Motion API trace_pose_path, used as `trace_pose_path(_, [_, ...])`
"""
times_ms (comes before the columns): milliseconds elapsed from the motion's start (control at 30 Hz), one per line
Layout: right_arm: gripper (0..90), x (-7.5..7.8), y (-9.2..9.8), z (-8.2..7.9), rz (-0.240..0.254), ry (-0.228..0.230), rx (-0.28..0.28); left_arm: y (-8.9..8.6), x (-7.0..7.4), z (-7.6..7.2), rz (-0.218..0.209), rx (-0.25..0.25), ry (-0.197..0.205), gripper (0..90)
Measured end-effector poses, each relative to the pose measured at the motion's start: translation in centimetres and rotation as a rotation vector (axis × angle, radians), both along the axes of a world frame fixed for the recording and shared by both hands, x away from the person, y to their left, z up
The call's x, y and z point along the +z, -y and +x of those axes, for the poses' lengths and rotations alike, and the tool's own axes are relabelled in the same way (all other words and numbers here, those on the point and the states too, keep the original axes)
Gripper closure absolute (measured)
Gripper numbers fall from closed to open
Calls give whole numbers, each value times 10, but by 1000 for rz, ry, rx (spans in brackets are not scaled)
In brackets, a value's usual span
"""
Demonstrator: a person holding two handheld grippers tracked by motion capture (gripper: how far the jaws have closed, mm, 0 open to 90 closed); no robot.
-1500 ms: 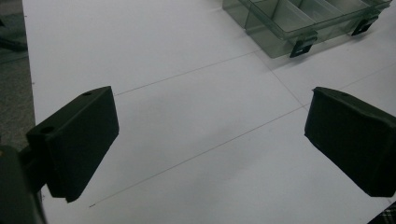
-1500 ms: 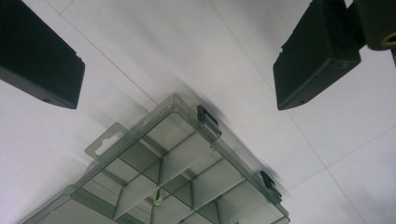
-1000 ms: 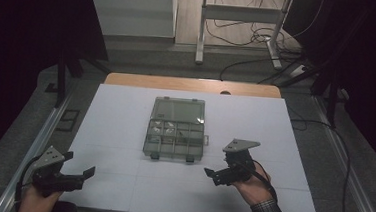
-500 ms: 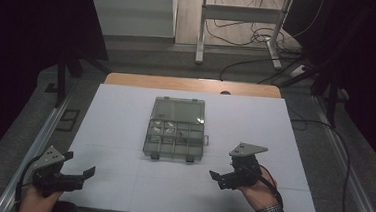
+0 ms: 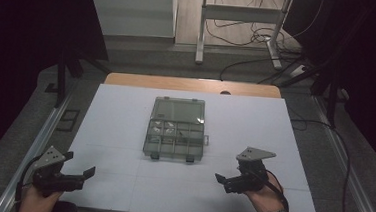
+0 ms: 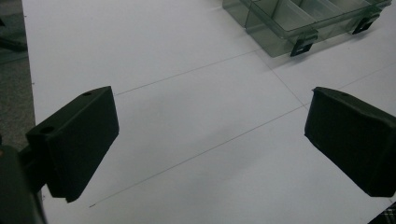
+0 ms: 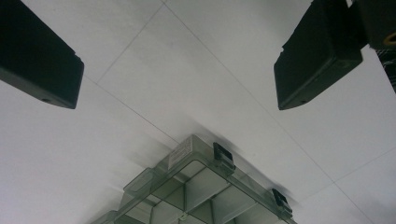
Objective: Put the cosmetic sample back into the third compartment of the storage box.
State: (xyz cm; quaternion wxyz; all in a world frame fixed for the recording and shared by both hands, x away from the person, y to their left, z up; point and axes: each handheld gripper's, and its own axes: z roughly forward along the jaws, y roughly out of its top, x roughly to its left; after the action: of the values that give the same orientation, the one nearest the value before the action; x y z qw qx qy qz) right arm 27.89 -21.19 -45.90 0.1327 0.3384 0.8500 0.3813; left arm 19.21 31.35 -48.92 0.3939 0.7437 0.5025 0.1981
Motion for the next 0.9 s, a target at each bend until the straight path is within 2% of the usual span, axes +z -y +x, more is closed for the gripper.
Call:
trace_pose_path(500, [4,4,18,-13,-2,33,-32,0,0,0,2,1,-1,34])
trace_pose_path(900, [4,5,43,-21,3,41,-104,-1,0,0,-6,4,-1,34])
